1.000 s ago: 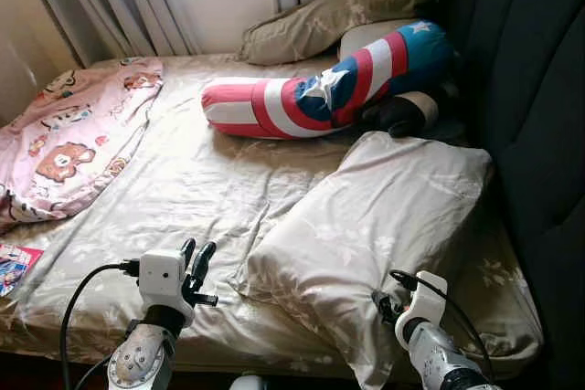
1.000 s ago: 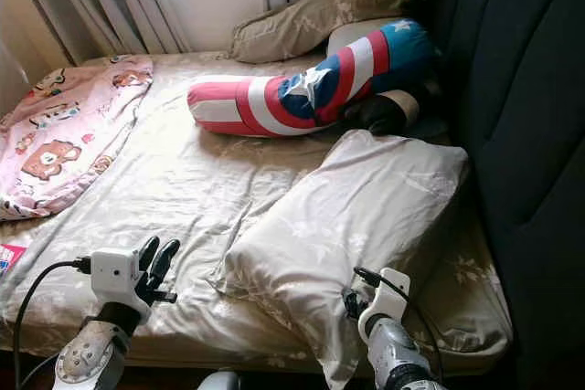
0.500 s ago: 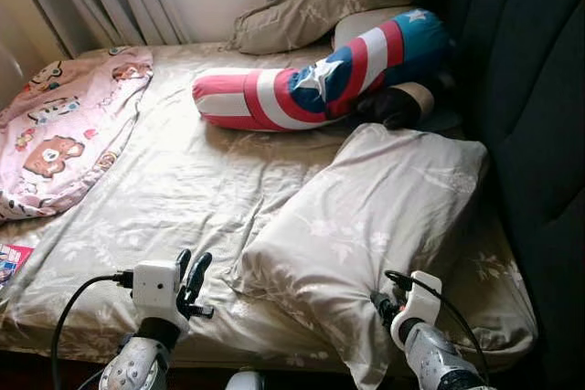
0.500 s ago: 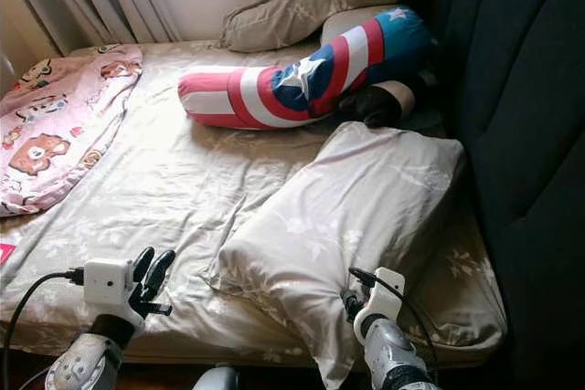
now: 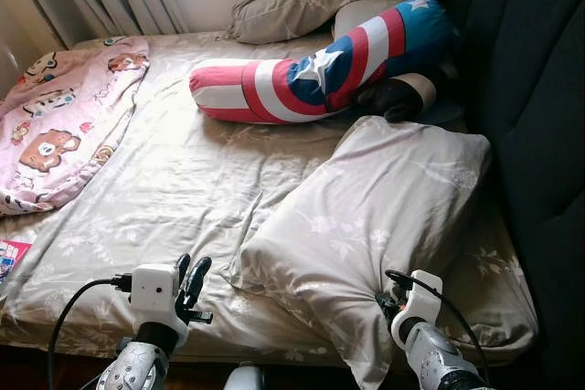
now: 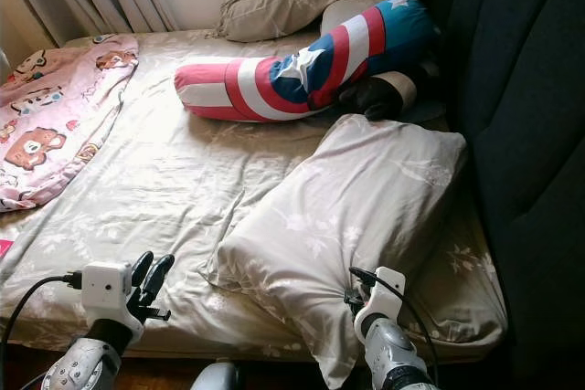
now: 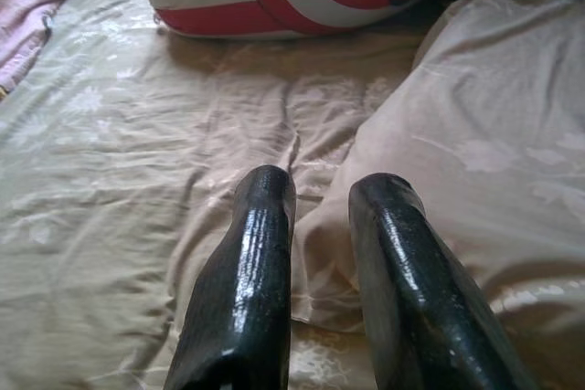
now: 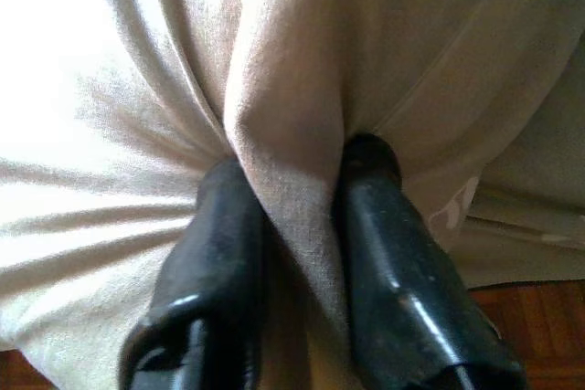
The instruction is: Clean up the room
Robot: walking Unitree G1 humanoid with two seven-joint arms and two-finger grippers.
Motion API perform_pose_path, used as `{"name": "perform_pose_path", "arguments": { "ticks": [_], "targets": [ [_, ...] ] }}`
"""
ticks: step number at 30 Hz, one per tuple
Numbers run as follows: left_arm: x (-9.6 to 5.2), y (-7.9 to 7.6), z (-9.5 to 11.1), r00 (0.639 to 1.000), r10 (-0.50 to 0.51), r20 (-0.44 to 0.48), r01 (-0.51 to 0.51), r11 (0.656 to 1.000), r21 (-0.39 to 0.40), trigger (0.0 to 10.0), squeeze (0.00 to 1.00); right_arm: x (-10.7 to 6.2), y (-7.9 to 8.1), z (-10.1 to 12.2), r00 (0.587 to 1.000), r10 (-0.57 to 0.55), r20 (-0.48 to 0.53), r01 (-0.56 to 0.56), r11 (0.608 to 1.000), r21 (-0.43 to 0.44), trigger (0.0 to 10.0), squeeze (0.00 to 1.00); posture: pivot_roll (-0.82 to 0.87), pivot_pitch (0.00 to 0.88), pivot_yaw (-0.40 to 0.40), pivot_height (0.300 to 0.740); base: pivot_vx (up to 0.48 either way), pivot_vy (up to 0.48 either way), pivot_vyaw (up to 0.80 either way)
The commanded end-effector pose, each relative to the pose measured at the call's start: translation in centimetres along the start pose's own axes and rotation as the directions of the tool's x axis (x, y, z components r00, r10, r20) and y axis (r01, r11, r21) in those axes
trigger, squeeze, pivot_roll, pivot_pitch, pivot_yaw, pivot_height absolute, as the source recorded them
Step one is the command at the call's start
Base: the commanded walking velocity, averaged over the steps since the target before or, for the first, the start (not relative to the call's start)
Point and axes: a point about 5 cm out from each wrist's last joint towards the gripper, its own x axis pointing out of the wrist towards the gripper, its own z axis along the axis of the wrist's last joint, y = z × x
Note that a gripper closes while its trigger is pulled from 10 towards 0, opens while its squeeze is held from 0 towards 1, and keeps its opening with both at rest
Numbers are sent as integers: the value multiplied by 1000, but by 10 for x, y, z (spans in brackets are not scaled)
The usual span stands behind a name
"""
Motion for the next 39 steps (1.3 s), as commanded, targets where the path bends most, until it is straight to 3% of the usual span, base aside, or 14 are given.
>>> {"name": "perform_pose_path", "arguments": {
  "ticks": [1, 15, 22, 27, 28, 32, 37, 38, 39],
  "targets": [
    [-3, 3, 3, 1000, 5, -2, -5, 1000, 20, 10000, 0, -2, 3, -24, 996, 1, -87, 1, 1000, 22, 0, 0, 158, 129, 129, 662, 0, 0, 0],
    [10, 3, 2, 1000, 5, 2, -5, 1000, 18, 10000, 0, -1, -2, -12, 997, -48, -53, 49, 999, 15, 0, 0, 129, 78, 123, 662, 0, 0, 0],
    [24, 1, -2, 1000, 5, 11, -5, 1000, 13, 10000, 0, -3, -22, 1, 991, -133, -8, 134, 991, 23, 0, 0, 75, 35, 112, 662, 0, 0, 0],
    [36, 2, -1, 999, 18, 33, -18, 1000, 6, 10000, 0, -11, -54, 18, 964, -257, 73, 255, 966, 27, 0, 0, 36, 2, 107, 662, 0, 0, 0],
    [36, 2, -1, 999, 18, 33, -18, 1000, 6, 10000, 0, -11, -54, 18, 964, -257, 73, 255, 966, 27, 0, 0, 36, 2, 107, 662, 0, 0, 0],
    [47, 2, -2, 999, 23, 45, -23, 1000, -1, 10000, 0, -31, -104, 56, 853, -465, 235, 464, 883, 63, 0, 0, -15, 0, 108, 662, 0, 0, 0],
    [50, 2, -3, 999, 23, 47, -23, 1000, -3, 10000, 0, -40, -119, 66, 805, -528, 269, 526, 846, 86, 0, 0, -31, 0, 109, 662, 0, 0, 0],
    [52, 0, -4, 998, 20, 53, -20, 1000, -6, 10000, 0, -54, -140, 80, 730, -598, 331, 607, 790, 90, 0, 0, -45, 0, 111, 662, 0, 0, 0],
    [53, -1, -4, 998, 19, 56, -19, 1000, -7, 10000, 0, -60, -147, 88, 698, -620, 358, 634, 768, 93, 0, 0, -45, 0, 111, 662, 0, 0, 0]
  ]
}}
